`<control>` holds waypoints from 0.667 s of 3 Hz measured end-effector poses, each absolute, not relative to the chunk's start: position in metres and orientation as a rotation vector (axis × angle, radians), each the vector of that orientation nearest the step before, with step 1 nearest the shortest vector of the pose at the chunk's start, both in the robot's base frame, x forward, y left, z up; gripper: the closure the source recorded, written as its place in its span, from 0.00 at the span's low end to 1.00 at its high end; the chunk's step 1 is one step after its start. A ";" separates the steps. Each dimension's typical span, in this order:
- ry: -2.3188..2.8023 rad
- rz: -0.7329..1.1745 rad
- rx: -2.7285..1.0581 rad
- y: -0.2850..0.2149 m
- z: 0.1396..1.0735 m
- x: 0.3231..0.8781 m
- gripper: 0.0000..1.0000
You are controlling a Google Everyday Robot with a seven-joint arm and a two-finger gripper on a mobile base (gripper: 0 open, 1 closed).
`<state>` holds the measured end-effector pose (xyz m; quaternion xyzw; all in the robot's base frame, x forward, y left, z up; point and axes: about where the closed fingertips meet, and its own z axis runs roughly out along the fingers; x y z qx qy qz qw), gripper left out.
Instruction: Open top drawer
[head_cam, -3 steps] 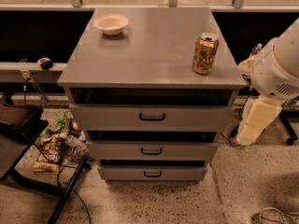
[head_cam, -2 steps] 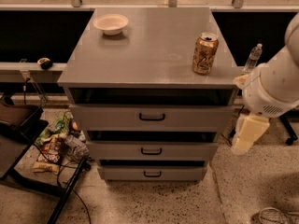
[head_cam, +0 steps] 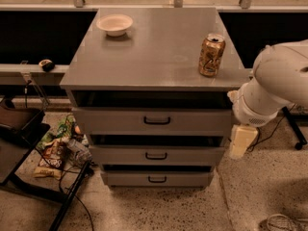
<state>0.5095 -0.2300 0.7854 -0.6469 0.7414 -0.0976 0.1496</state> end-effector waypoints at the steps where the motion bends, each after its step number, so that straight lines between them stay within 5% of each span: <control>1: 2.146 -0.280 -1.917 -0.235 0.764 0.533 0.00; 2: 2.170 -0.267 -1.951 -0.239 0.745 0.552 0.00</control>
Offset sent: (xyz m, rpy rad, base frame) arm 0.0679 -0.0124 -0.0648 -0.0721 0.1246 0.0261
